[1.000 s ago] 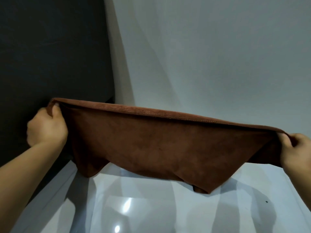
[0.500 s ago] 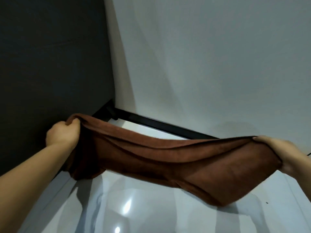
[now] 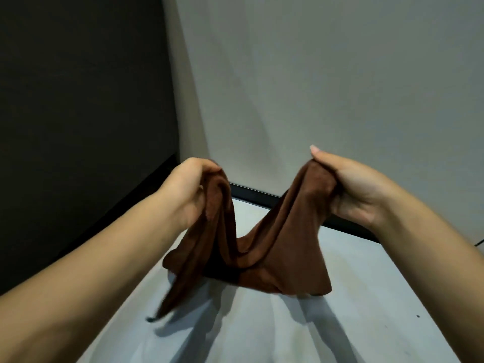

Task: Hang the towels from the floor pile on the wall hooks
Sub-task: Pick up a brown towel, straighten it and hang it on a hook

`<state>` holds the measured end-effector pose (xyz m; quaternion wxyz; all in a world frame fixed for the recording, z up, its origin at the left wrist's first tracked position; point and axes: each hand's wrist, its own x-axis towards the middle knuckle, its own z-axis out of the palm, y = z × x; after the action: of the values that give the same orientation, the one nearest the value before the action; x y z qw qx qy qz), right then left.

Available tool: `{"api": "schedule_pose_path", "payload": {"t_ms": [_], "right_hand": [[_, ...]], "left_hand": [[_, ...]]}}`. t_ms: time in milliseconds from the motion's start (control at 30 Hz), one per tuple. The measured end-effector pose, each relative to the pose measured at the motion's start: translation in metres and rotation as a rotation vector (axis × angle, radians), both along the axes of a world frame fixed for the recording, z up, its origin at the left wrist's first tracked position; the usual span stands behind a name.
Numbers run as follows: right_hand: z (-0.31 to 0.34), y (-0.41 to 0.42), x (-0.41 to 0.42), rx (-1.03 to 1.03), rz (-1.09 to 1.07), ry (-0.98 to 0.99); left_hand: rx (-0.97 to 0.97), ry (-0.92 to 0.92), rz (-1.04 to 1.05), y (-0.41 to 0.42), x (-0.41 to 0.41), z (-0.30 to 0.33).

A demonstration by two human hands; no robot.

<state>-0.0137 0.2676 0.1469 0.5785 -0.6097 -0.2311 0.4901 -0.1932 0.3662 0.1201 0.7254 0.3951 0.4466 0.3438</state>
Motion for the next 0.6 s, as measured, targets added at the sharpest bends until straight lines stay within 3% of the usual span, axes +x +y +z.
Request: {"api": "schedule_pose_path", "payload": {"t_ms": [267,600], "right_hand": [[-0.006,0.006,-0.043,0.054,0.168,-0.15],[0.004,0.0,-0.043,0.02,0.102,-0.092]], "left_hand": [[0.277,-0.104,-0.147,-0.035,0.017,0.013],[0.631,0.035,-0.162,-0.041,0.011,0.011]]}}
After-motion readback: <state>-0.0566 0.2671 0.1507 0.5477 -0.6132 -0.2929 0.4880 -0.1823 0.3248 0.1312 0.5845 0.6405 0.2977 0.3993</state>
